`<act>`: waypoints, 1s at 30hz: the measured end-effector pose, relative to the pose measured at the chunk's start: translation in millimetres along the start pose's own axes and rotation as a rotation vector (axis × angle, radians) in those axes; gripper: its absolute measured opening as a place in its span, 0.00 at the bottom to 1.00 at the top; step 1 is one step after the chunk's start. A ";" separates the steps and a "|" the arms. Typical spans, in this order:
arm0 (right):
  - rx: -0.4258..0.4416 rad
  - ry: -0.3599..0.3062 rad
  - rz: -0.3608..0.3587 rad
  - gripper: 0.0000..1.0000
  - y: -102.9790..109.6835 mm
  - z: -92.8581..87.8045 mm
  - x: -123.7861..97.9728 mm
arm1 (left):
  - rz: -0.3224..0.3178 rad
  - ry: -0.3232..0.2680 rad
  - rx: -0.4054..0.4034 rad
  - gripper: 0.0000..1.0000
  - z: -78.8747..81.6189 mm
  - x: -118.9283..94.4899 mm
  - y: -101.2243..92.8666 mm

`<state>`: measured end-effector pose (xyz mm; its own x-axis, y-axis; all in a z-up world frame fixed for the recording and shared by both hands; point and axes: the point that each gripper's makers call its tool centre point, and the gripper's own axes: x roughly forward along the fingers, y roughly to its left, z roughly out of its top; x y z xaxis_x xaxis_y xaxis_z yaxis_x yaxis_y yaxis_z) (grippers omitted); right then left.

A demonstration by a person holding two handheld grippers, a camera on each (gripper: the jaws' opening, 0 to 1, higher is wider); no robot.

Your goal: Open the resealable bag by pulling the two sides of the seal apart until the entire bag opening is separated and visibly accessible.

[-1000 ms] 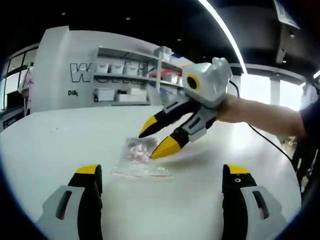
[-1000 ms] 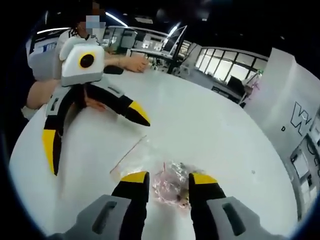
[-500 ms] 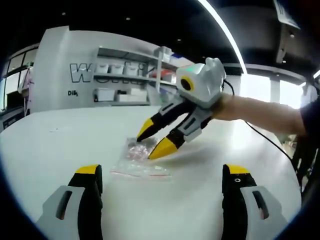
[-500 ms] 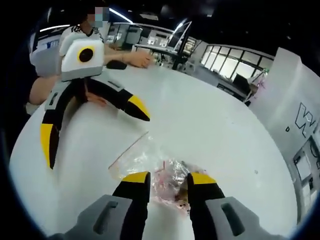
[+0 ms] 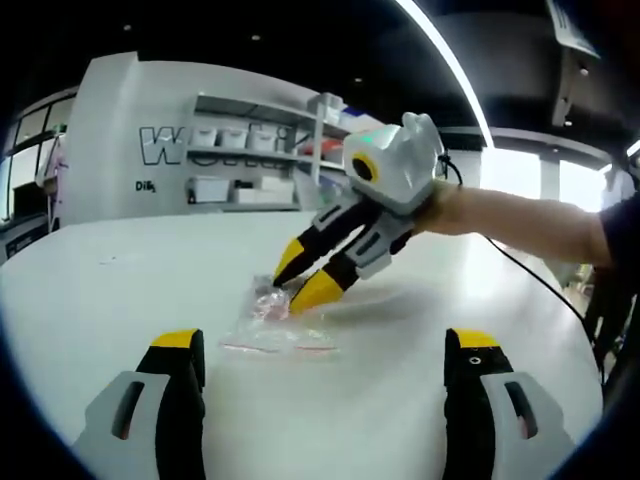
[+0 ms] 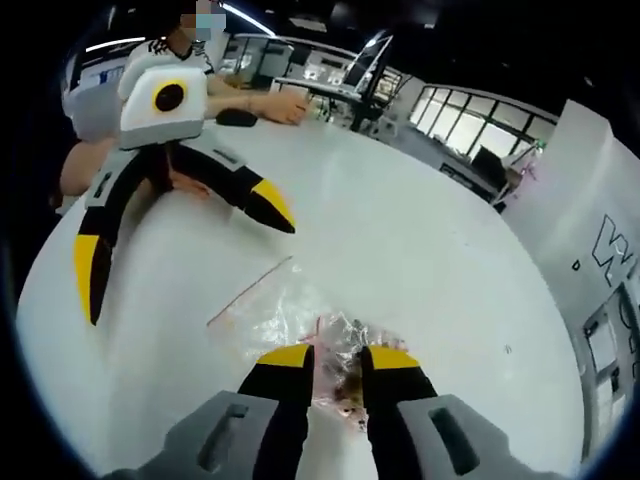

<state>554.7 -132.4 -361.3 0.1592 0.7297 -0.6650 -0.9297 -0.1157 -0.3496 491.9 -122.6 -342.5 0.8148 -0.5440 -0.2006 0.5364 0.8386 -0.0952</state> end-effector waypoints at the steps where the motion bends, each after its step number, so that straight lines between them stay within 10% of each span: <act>1: -0.012 0.010 -0.007 0.17 -0.3 -0.9 0.5 | 0.000 -0.001 0.000 0.99 0.2 0.1 0.0; 30: 0.020 0.032 -0.043 0.26 -8.5 -6.3 4.4 | 0.000 0.001 0.002 0.99 0.1 -0.5 -0.3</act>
<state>565.4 -132.5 -365.5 0.2093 0.7116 -0.6707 -0.9283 -0.0710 -0.3651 491.3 -122.6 -342.2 0.8147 -0.5436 -0.2021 0.5366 0.8387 -0.0927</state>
